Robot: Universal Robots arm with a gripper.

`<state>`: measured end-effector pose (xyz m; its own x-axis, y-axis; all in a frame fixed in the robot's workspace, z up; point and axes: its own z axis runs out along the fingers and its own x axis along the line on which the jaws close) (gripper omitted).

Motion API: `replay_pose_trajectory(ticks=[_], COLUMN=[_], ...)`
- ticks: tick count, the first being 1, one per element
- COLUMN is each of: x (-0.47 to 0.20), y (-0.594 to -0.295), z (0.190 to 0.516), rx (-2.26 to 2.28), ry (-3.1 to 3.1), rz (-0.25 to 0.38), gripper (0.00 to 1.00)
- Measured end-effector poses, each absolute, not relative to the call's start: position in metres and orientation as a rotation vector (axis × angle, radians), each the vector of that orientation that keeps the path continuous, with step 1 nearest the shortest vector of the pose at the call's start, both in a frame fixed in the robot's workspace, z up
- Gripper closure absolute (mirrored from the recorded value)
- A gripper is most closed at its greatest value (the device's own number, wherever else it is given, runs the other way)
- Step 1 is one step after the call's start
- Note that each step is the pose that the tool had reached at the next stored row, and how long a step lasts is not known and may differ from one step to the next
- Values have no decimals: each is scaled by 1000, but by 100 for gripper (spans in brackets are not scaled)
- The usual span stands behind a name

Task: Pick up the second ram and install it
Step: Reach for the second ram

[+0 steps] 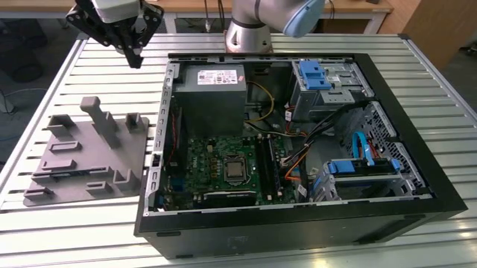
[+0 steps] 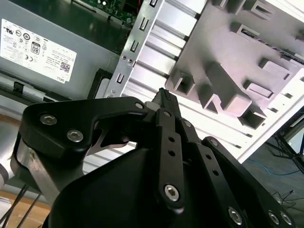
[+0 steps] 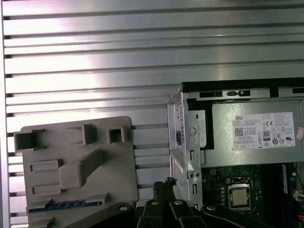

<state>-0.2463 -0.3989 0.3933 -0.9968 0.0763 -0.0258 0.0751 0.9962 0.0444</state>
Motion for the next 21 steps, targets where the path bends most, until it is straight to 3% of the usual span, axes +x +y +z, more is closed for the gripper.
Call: replay_pose_trajectory(ticks=[21], x=[-296], y=[-399], z=[392], rx=[118], ry=[3111], rz=[68], gripper=[90])
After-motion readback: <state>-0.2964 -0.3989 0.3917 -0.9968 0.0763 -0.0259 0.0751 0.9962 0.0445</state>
